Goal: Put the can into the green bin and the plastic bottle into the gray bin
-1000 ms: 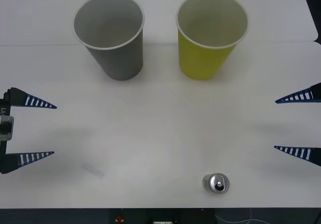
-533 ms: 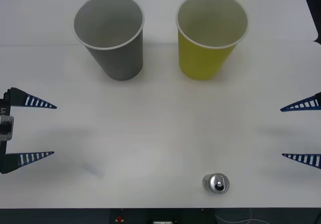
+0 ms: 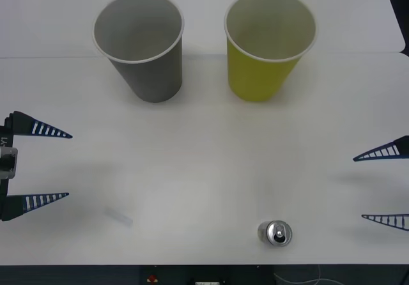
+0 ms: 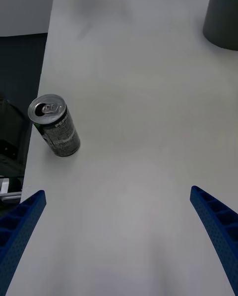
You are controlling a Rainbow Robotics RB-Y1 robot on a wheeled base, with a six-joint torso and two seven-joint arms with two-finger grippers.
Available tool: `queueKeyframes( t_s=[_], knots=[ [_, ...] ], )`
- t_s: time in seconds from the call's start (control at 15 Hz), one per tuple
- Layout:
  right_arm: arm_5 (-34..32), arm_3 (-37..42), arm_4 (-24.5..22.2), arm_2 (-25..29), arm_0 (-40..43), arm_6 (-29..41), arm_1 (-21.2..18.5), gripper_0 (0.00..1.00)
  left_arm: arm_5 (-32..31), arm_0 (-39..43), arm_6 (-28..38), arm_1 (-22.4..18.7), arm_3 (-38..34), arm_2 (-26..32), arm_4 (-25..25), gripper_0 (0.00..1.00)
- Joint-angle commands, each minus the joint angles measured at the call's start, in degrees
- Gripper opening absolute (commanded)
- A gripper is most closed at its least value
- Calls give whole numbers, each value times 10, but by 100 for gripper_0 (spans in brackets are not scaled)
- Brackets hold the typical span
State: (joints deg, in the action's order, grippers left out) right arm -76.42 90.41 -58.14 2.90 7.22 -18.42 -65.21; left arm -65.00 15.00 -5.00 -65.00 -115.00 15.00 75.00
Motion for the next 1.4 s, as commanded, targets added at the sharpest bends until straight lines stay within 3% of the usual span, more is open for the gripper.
queueKeyframes(
  t_s=[0.07,0.6,1.4],
  knots=[
    [-5,-40,29,-43,-16,-53,0,100,0,0,0,0,0,0,0,100],
    [-55,-182,113,-149,-62,-171,17,100,0,0,0,0,0,0,0,100],
    [-60,-241,94,-186,-67,-187,127,100,0,0,0,0,0,0,0,100]
  ],
)
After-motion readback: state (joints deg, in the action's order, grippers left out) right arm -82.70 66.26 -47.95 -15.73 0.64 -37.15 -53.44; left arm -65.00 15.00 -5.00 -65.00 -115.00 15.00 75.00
